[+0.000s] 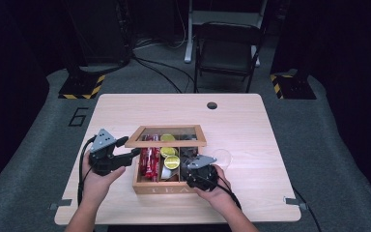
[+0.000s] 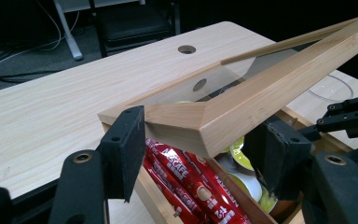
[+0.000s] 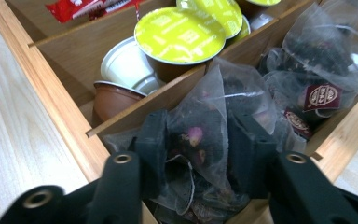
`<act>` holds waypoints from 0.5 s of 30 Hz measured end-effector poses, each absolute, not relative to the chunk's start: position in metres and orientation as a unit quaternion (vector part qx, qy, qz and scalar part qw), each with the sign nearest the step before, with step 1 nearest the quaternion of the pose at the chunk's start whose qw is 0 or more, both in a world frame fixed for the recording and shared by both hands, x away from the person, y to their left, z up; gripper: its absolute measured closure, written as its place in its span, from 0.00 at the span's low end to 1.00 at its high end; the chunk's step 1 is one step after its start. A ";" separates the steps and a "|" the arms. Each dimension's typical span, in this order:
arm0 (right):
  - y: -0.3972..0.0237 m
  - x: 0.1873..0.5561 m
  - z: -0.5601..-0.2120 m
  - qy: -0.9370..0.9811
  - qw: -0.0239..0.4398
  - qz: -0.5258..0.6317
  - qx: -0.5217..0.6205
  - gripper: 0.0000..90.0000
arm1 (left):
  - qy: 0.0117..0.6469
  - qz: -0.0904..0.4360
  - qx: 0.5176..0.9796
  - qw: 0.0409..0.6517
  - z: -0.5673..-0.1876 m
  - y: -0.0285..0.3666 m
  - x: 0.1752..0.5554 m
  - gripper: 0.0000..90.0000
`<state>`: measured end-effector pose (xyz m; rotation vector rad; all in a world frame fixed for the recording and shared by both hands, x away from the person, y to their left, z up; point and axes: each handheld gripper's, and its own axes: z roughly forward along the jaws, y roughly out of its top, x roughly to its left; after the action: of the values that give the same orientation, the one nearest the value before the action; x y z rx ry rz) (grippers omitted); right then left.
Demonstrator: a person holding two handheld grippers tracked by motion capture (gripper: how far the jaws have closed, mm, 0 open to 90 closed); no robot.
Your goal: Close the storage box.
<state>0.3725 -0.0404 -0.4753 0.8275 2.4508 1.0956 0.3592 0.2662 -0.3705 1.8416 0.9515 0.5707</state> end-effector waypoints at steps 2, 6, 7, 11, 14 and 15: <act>-0.040 0.372 -0.476 0.864 0.164 0.378 0.289 0.72 | 0.389 0.233 0.754 0.475 -0.371 0.266 0.359 0.44; -0.040 0.371 -0.474 0.864 0.166 0.383 0.282 0.77 | 0.388 0.233 0.754 0.476 -0.371 0.266 0.359 0.44; -0.041 0.371 -0.473 0.862 0.165 0.387 0.282 0.78 | 0.388 0.233 0.754 0.475 -0.371 0.266 0.359 0.44; -0.042 0.368 -0.469 0.858 0.167 0.397 0.280 0.78 | 0.389 0.233 0.754 0.475 -0.371 0.266 0.359 0.44; -0.043 0.367 -0.467 0.855 0.165 0.401 0.285 0.78 | 0.389 0.233 0.755 0.474 -0.371 0.266 0.359 0.44; -0.044 0.366 -0.466 0.853 0.169 0.403 0.285 0.78 | 0.389 0.233 0.755 0.474 -0.371 0.266 0.359 0.44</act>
<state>0.3660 -0.0436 -0.4656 0.8108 2.4262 1.1449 0.3589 0.2662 -0.3705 1.8458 0.9516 0.5711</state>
